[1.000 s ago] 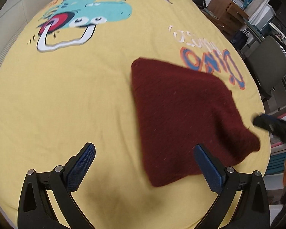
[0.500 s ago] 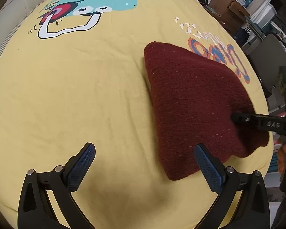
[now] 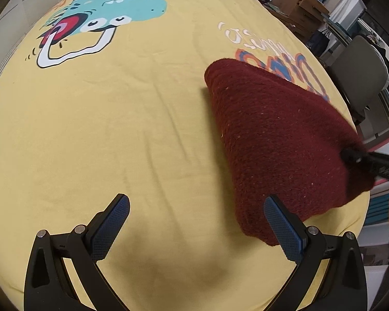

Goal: Fold small clothes

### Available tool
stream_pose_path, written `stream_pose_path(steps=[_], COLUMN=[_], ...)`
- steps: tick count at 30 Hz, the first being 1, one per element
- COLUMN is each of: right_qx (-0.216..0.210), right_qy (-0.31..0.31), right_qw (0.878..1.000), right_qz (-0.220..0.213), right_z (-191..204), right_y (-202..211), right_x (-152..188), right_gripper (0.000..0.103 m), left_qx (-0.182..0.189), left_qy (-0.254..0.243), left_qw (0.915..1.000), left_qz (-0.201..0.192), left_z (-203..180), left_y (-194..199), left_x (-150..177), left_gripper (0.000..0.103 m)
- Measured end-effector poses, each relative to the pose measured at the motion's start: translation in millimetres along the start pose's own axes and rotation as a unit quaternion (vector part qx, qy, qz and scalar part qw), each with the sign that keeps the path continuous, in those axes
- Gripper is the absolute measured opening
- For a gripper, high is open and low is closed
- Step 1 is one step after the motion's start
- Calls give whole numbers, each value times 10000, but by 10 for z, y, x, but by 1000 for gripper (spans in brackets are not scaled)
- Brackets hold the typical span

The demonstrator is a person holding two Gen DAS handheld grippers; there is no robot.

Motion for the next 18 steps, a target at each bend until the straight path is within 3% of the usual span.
stream_pose_path(steps=[3,5,7,18], right_qx=[-31,66,29,-166], right_qy=[-206,-263,-277,-217], right_qw=[9998,9996,9996,9991], right_qz=[-41,-108,-112,-333], right_z=[-110,-167,-198,-144], right_y=[-111,-66,-14,331], right_x=[49,43,54,0], right_gripper=[35,59,66,80], left_qx=[-48,-75,-87,-45], left_qy=[-104,-172,-206,-216], left_qw=[9999,9998,9997,9996], left_qz=[55,98,106,182], left_z=[-76,-122,-170,-324], left_y=[-48,-83,-106,-182], left_x=[2,-3,-28,-280], left_gripper=[102,102,102,102])
Point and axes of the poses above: each gripper's, at about its wrist camera, not at the fingertips, and y roughly against the way its jaws point, z to its left, x to its underside, the point moved 10 cm from there along -y, roughly the way its jaws point, and after that the axes turned 6 degrees about z, right-handed, at the moved point
